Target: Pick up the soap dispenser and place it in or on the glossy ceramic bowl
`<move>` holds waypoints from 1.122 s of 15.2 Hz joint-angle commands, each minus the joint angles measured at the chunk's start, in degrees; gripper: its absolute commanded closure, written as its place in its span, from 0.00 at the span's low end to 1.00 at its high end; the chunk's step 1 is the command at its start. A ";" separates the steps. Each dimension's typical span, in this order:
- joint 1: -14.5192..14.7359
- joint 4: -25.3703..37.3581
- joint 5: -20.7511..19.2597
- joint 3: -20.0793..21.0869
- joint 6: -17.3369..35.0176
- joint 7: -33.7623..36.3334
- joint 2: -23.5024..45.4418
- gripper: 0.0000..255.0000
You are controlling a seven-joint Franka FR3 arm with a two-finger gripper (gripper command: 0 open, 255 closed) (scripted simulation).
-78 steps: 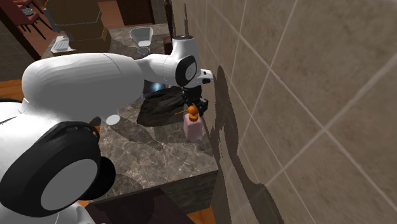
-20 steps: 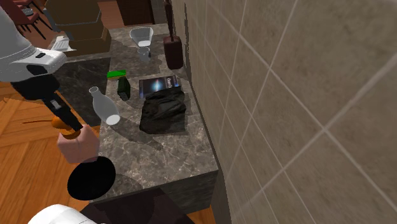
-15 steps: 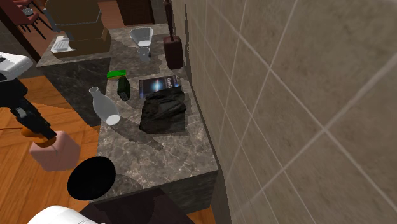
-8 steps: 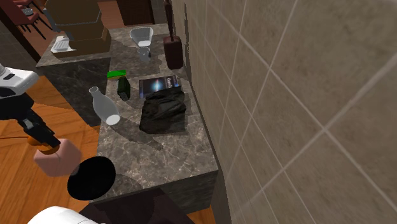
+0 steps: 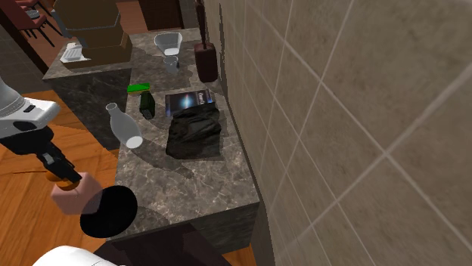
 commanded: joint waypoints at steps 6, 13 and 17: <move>0.89 -5.81 1.85 1.86 4.42 -0.03 -1.46 1.00; 1.84 -11.09 3.96 4.04 8.78 0.03 -2.41 1.00; 1.83 -11.09 3.97 4.04 8.78 0.02 -2.41 1.00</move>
